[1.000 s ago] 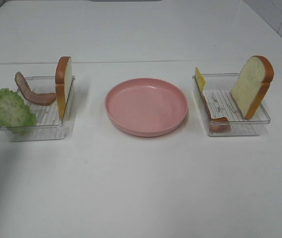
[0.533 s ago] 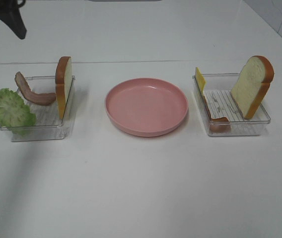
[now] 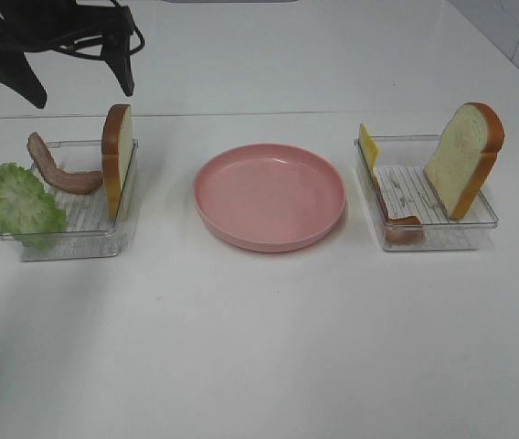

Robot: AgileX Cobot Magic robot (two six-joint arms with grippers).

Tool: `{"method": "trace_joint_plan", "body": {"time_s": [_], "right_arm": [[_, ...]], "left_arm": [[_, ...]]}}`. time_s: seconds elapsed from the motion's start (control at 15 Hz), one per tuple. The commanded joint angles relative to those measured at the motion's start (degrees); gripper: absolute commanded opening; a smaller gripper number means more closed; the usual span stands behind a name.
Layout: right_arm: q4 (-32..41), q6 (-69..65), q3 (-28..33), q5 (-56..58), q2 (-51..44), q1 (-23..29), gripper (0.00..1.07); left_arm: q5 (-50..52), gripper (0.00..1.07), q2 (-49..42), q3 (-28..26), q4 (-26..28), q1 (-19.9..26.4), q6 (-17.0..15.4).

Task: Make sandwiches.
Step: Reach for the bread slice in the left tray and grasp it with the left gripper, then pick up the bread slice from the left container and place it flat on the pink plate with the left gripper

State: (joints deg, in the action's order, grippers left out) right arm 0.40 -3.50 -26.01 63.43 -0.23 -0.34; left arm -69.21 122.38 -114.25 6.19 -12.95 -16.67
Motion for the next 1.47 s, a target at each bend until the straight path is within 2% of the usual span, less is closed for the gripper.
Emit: {"method": "trace_joint_plan", "body": {"time_s": [0.07, 0.2, 0.4, 0.67, 0.73, 0.8, 0.87, 1.0, 1.2, 1.4, 1.47], "right_arm": [[0.23, 0.46, 0.23, -0.46, -1.83, -0.29, 0.89], [0.23, 0.46, 0.23, -0.46, -1.83, -0.29, 0.89], [0.23, 0.46, 0.23, -0.46, -1.83, -0.29, 0.89], [0.23, 0.46, 0.23, -0.46, -1.83, -0.29, 0.89], [0.23, 0.46, 0.23, -0.46, -1.83, -0.29, 0.89], [0.23, 0.46, 0.23, -0.46, -1.83, -0.29, 0.89], [0.23, 0.46, 0.23, -0.46, -1.83, -0.29, 0.89], [0.23, 0.46, 0.23, -0.46, -1.83, -0.29, 0.89], [0.23, 0.46, 0.23, -0.46, -1.83, -0.29, 0.89], [0.23, 0.46, 0.23, -0.46, -1.83, -0.29, 0.89], [0.23, 0.46, 0.23, -0.46, -1.83, -0.29, 0.89]], "left_arm": [[-1.32, 0.95, 3.44, -1.49, -0.17, -0.34, -0.52], [1.49, 0.95, 6.76, -1.60, 1.38, -0.34, 1.20], [4.76, 0.95, 8.77, -1.95, 1.66, -0.34, 1.20], [5.61, 0.74, 9.80, -2.01, 1.66, -0.34, -0.23], [6.42, 0.51, 9.63, -2.12, 1.60, -0.34, -1.78], [6.59, 0.36, 9.63, -2.12, 1.60, -0.34, -1.78], [6.59, 0.27, 9.63, -2.12, 1.60, -0.34, -1.78], [6.30, 0.00, 9.63, -2.12, 1.66, -0.34, -1.78], [3.55, 0.00, 8.71, -2.18, 1.55, -0.34, -1.89], [-2.23, 0.00, 6.93, -4.93, -0.06, -0.34, -2.06], [-6.36, 0.00, 5.56, -10.14, -0.11, -0.34, -2.06]]}}
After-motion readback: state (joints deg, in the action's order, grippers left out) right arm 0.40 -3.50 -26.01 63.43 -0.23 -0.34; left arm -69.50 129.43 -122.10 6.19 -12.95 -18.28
